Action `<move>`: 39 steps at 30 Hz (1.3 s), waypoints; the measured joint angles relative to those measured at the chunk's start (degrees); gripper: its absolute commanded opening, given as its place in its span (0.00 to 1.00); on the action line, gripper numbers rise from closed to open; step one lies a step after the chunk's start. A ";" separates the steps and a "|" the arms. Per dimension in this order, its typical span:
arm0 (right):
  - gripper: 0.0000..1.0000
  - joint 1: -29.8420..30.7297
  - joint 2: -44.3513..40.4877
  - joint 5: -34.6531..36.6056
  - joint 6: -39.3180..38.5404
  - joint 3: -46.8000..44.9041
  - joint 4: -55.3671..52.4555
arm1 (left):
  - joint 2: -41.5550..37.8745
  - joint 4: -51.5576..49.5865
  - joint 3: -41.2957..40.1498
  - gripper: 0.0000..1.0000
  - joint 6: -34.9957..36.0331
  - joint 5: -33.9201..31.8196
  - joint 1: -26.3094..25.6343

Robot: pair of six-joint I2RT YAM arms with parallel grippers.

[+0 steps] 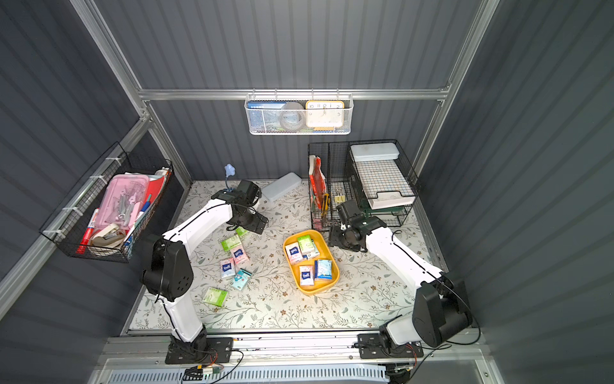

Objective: Put the pocket tissues into the storage box
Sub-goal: Pick up the pocket tissues from the center of the board.

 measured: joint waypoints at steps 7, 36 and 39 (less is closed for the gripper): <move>0.67 0.00 0.98 0.04 -0.59 1.22 -1.05 | 4.68 1.55 2.91 0.94 8.07 7.17 6.86; 0.67 0.15 8.81 0.22 -1.90 7.61 -4.66 | 18.58 4.37 7.69 0.78 15.37 7.78 11.10; 0.66 0.22 9.14 0.24 -1.90 8.02 -4.72 | 18.58 4.37 7.69 0.67 15.26 7.91 11.10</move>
